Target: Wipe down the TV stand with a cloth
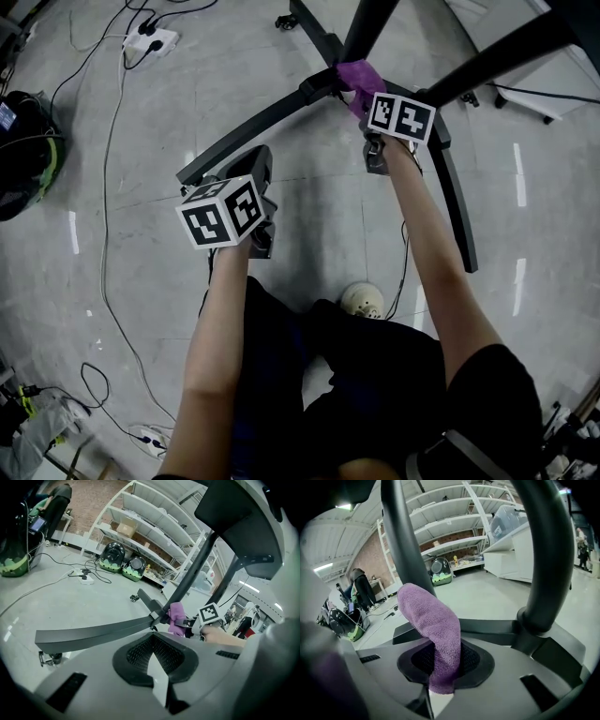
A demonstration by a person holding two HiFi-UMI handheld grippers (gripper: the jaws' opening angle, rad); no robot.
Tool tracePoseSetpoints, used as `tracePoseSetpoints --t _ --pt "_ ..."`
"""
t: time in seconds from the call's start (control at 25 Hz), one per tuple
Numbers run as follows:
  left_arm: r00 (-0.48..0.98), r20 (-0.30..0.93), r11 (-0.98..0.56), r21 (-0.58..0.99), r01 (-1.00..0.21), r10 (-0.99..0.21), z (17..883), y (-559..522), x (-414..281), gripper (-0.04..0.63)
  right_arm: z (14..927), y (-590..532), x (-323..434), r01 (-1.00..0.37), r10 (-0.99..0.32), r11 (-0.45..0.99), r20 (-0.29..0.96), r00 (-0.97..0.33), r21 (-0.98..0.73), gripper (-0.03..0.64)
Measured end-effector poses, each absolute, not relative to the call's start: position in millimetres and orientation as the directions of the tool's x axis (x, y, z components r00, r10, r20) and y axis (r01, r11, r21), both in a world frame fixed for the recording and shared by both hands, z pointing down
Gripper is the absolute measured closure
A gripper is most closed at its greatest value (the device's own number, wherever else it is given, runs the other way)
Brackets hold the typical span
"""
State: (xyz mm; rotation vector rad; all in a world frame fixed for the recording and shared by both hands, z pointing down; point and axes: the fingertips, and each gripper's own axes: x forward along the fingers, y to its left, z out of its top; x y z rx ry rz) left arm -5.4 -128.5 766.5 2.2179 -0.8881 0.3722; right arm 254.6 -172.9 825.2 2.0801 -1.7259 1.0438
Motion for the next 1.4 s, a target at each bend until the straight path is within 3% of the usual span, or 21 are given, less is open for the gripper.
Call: tracePoseSetpoints --t 0.2,0.48,1.4 --pt "0.714 0.505 -0.499 0.510 -0.700 -0.485 775.1 -132.2 -6.9 0.588 830.5 -169.8 276.2 -0.882 -0.757 -0.356 0.649 0.078 -0.309 0.528" --pt "0.719 0.512 -0.506 0.510 -0.695 -0.470 781.0 -131.9 -1.5 0.589 831.4 -176.6 268.8 -0.901 -0.768 -0.311 0.638 0.050 -0.303 0.528" --pt "0.768 0.492 -0.573 0.517 -0.636 -0.409 783.4 -115.1 39.4 0.588 831.4 -126.5 329.0 -0.843 -0.737 -0.448 0.657 0.160 -0.298 0.528"
